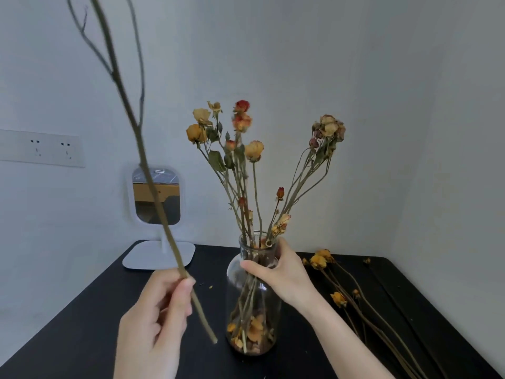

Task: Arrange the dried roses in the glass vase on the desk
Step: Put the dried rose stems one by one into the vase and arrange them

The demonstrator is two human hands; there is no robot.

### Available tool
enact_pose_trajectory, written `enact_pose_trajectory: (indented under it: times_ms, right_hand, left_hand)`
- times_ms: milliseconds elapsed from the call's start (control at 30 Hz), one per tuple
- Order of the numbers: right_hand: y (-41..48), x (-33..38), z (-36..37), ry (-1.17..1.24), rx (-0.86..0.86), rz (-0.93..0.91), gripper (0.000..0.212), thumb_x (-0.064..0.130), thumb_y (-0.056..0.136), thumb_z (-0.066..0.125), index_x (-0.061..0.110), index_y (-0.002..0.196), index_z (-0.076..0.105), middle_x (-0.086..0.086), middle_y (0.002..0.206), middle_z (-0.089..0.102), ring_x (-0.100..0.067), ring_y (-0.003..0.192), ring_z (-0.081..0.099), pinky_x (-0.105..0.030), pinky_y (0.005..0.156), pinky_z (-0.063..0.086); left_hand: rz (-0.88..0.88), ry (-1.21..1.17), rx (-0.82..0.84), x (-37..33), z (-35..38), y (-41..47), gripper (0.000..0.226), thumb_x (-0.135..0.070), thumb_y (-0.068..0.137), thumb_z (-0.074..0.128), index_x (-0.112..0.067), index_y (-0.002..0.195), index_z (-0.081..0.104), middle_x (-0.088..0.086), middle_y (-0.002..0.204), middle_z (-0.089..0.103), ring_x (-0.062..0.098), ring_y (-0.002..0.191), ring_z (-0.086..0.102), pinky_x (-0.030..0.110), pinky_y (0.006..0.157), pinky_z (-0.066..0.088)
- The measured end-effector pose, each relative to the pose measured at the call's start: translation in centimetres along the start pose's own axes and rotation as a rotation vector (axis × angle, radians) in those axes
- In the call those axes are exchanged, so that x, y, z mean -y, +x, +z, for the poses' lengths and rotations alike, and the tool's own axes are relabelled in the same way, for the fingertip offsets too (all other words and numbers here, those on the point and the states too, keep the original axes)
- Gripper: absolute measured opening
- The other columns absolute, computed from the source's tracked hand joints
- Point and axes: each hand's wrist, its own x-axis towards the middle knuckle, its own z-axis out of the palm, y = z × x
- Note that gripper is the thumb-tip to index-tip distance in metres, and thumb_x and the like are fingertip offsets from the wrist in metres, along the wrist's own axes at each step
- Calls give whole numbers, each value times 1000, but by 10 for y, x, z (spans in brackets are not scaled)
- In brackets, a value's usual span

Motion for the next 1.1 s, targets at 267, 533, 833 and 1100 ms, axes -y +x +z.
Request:
enact_pose_trajectory:
  times_ms: [267, 533, 833, 1100]
  right_hand:
    - [-1, 1, 10, -107, -165, -59, 62, 63, 50, 75, 37, 98, 47, 14, 100, 61, -2, 96, 58, -24, 84, 51]
    - [0, 3, 9, -151, -164, -77, 63, 62, 54, 74, 35, 103, 45, 14, 104, 58, -6, 102, 56, -32, 91, 50]
    - [1, 4, 8, -148, -157, -87, 68, 63, 57, 73, 33, 111, 44, 13, 108, 57, -5, 103, 54, -35, 93, 49]
    - [1, 3, 8, -151, -161, -95, 60, 58, 60, 75, 34, 106, 44, 12, 104, 58, -4, 96, 56, -28, 85, 51]
  left_hand:
    - [136, 39, 28, -47, 26, 47, 18, -49, 83, 42, -36, 79, 53, -12, 63, 59, 4, 47, 52, 9, 46, 38]
    - [203, 13, 11, -61, 61, 93, 16, -29, 91, 47, -17, 87, 56, -7, 64, 61, 4, 49, 53, 10, 48, 40]
    - [159, 179, 66, -28, 81, 89, 6, -21, 92, 52, -22, 89, 57, -16, 69, 62, -6, 59, 57, 9, 53, 45]
    - [134, 283, 127, -8, 85, 80, 7, -23, 88, 60, -21, 87, 67, -17, 61, 58, 0, 63, 61, 6, 63, 45]
